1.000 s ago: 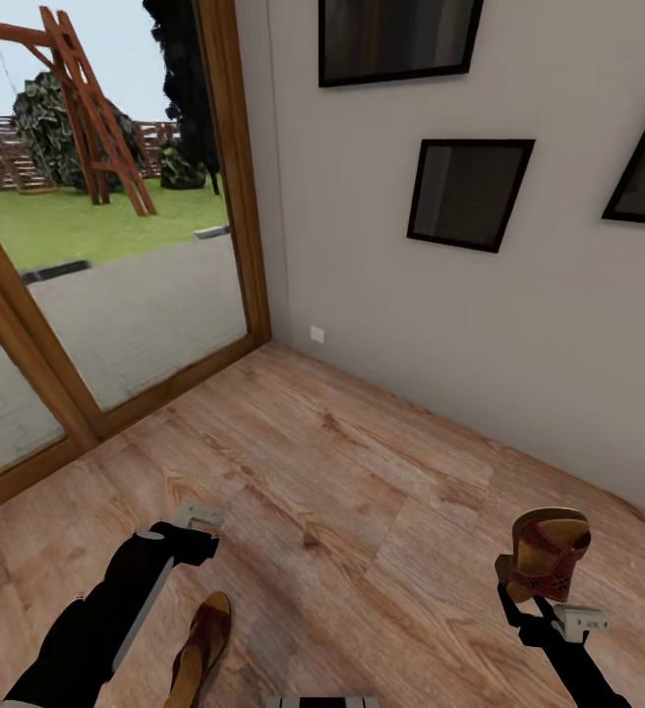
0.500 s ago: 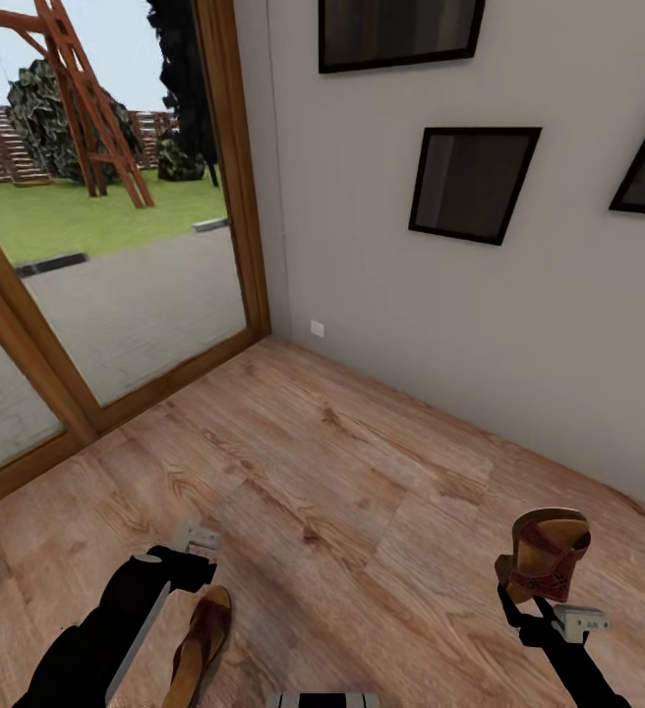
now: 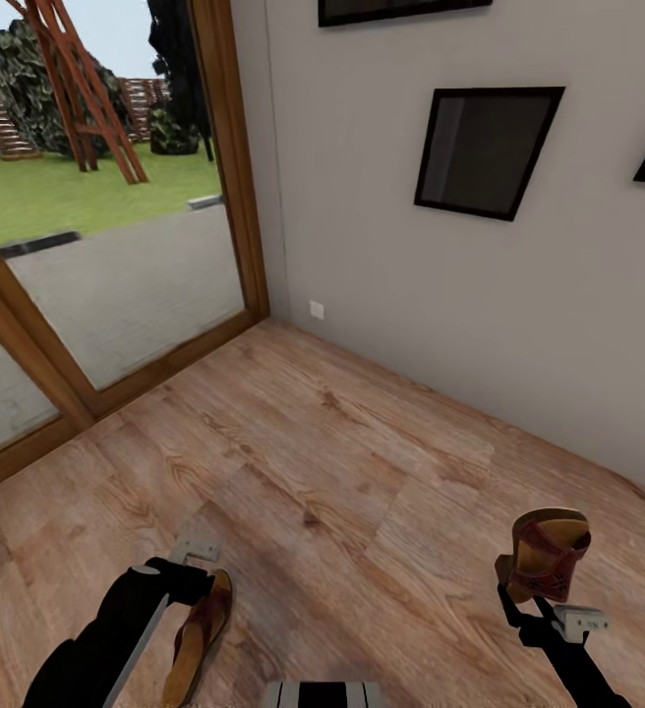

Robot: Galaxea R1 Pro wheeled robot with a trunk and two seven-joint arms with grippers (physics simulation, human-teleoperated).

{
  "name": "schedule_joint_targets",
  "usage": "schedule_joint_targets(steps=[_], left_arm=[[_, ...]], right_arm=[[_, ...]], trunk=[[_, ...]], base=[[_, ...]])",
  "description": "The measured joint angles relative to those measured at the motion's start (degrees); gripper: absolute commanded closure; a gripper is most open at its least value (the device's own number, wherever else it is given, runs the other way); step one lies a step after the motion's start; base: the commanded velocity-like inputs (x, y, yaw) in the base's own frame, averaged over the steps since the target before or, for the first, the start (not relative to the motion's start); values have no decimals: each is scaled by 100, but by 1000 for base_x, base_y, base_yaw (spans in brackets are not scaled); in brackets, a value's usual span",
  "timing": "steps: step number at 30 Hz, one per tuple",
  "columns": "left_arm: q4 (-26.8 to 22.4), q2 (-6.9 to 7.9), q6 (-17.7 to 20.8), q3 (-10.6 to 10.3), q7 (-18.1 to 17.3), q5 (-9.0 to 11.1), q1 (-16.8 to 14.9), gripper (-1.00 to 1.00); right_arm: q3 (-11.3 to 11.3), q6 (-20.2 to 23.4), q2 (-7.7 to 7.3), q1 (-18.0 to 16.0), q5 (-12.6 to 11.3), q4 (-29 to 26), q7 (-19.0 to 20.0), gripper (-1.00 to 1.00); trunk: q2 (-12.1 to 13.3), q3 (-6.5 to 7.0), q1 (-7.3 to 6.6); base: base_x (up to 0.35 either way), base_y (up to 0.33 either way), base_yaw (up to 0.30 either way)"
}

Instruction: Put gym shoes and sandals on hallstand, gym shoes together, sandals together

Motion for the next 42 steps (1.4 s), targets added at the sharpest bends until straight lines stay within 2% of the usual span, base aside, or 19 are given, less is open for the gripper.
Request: schedule_joint_targets(steps=[42], left_arm=[[0, 18, 1, 17, 0, -12, 35, -100]], right_arm=[[0, -1, 0, -3, 0, 0, -1, 100]], trunk=[[-56, -930, 108]], base=[[0, 0, 0]])
